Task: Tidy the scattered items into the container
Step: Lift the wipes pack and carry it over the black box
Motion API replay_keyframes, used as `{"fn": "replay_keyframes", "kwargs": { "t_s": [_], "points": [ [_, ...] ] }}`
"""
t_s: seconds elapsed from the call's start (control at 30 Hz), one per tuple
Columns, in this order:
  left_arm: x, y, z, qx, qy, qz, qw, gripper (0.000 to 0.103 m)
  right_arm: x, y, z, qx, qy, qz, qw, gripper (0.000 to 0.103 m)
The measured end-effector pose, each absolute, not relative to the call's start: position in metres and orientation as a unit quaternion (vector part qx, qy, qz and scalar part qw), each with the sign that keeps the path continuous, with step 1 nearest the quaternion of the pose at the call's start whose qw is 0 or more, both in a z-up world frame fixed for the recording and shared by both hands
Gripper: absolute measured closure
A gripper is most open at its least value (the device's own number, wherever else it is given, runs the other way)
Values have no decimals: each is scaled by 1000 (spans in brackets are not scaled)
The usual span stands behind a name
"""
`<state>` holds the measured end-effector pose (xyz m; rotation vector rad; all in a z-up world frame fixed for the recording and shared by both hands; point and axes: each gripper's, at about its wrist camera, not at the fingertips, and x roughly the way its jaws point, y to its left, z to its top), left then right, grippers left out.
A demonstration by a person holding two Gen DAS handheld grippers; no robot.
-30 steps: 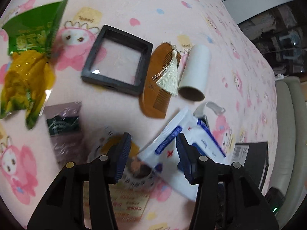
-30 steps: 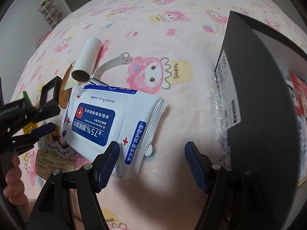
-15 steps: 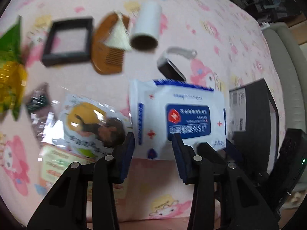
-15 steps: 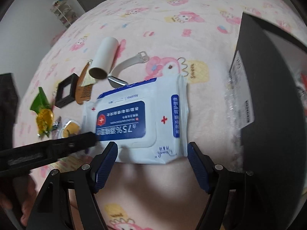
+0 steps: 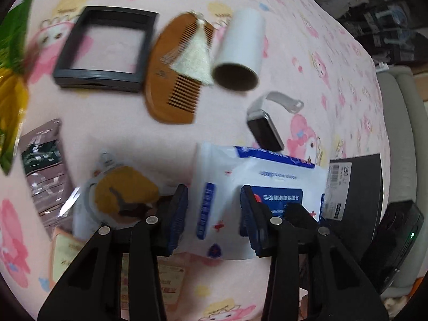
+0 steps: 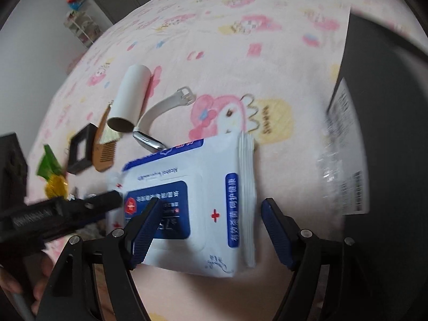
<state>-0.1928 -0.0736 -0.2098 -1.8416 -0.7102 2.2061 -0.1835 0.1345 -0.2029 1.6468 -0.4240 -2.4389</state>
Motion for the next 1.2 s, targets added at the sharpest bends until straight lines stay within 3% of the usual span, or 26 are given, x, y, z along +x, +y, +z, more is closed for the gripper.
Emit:
{"fn": "replay_keyframes", "kwargs": {
  "t_s": [0.2, 0.3, 0.47, 0.63, 0.77, 0.9, 1.2],
  "points": [
    [-187, -59, -202, -619, -206, 750, 110, 54, -167, 120, -195, 547, -126, -820, 113, 40],
    [-181, -66, -195, -613, -195, 761, 89, 61, -150, 116, -190, 559, -124, -809, 131, 41],
    [-184, -74, -200, -613, -215, 757, 77, 61, -133, 118, -188, 570, -109, -805, 120, 41],
    [-188, -68, -208, -622, -222, 745, 93, 53, -148, 123, -192, 560, -115, -814, 98, 41],
    [-190, -63, -212, -626, -231, 735, 117, 52, -158, 125, -203, 570, -136, -805, 96, 44],
    [-186, -61, -205, -614, -248, 733, 151, 71, -149, 120, -183, 551, -113, -820, 107, 53],
    [-162, -53, -160, -558, -262, 756, 219, 71, -126, 135, -120, 496, -108, -853, 122, 53]
  ]
}}
